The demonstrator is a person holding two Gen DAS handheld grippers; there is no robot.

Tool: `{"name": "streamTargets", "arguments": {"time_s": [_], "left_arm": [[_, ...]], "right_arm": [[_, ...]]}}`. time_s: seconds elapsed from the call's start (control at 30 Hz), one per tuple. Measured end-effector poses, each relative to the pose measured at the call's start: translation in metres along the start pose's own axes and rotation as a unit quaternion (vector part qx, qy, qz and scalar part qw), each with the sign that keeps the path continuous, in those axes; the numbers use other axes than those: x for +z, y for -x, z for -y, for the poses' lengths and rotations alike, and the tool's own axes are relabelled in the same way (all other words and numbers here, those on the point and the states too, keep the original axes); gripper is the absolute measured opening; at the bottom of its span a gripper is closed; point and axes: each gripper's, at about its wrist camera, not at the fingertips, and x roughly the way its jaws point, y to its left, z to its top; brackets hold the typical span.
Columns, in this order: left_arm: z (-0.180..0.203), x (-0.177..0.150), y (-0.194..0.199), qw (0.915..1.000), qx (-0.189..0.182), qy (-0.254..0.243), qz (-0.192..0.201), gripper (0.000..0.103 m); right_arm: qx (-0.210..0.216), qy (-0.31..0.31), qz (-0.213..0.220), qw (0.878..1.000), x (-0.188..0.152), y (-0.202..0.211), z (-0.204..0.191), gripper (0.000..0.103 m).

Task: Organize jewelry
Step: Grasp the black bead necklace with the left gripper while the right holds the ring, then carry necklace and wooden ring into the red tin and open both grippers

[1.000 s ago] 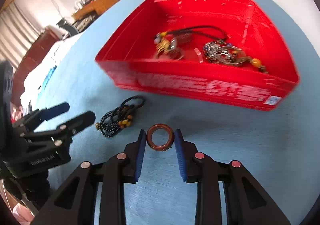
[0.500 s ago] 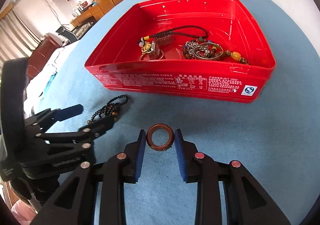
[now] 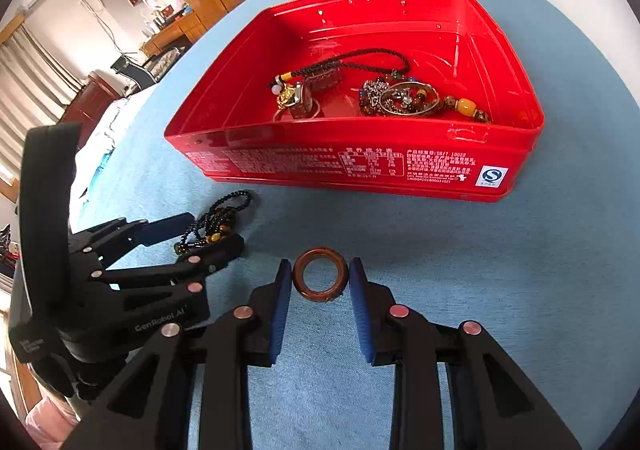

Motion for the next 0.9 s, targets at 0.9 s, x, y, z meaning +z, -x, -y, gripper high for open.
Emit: {"name": "streamTargets", "arguments": {"time_s": [0.9], "left_arm": [[-0.022,-0.017,0.053,0.9959,-0.026,0.054,0.068,0.011]], "right_arm": [[-0.011,-0.002,0.022,1.000,-0.010,0.020,-0.005,0.029]]}}
